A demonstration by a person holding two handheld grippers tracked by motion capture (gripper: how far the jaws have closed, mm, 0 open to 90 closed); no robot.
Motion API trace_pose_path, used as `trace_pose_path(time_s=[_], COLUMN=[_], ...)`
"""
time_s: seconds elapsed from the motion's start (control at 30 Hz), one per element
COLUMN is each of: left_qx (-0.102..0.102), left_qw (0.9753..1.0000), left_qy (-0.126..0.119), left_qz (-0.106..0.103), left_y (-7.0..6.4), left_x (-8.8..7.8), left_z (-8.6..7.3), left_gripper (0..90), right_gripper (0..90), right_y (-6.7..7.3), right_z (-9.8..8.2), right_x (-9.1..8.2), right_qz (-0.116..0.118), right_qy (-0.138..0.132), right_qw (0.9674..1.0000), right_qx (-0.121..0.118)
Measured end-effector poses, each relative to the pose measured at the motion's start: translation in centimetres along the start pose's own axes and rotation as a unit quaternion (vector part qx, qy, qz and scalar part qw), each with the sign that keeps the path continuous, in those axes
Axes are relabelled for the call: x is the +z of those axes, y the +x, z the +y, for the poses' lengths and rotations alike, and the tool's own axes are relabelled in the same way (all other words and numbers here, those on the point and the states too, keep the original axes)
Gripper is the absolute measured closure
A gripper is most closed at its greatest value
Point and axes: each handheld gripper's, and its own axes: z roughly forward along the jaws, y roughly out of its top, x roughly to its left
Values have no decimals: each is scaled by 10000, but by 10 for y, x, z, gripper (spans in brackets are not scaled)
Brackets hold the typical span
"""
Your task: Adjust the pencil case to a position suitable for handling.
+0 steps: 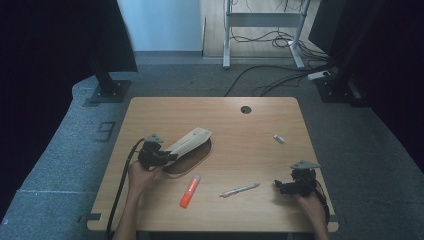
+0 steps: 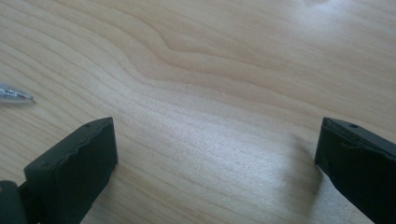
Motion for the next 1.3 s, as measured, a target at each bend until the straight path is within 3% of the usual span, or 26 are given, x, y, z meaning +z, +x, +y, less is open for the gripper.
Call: trace_pose_path(time_s=[0.37,0.63,0.93,1.13,1.3], left_qx=[13,6,31,34,38], left_qw=[10000,10000,10000,10000,10000], left_qy=[2,1,4,6,6], left_qz=[-7,-10,-11,-15,-20], left_y=[0,0,0,0,0], left_x=[-1,-1,-1,-1,-1], left_z=[0,0,0,0,0], left_gripper=[756,756,755,754,753], right_gripper=[0,0,0,39,59], right_y=[-7,-13,-26,-35,-44], right_z=[16,28,45,55,60], right_x=[-9,-4,3,10,17], right_qz=[0,61,242,114,82], right_qy=[-224,-295,-392,-417,-306], right_qw=[9997,9994,9989,9988,9993], right_qx=[-66,-175,70,215,186])
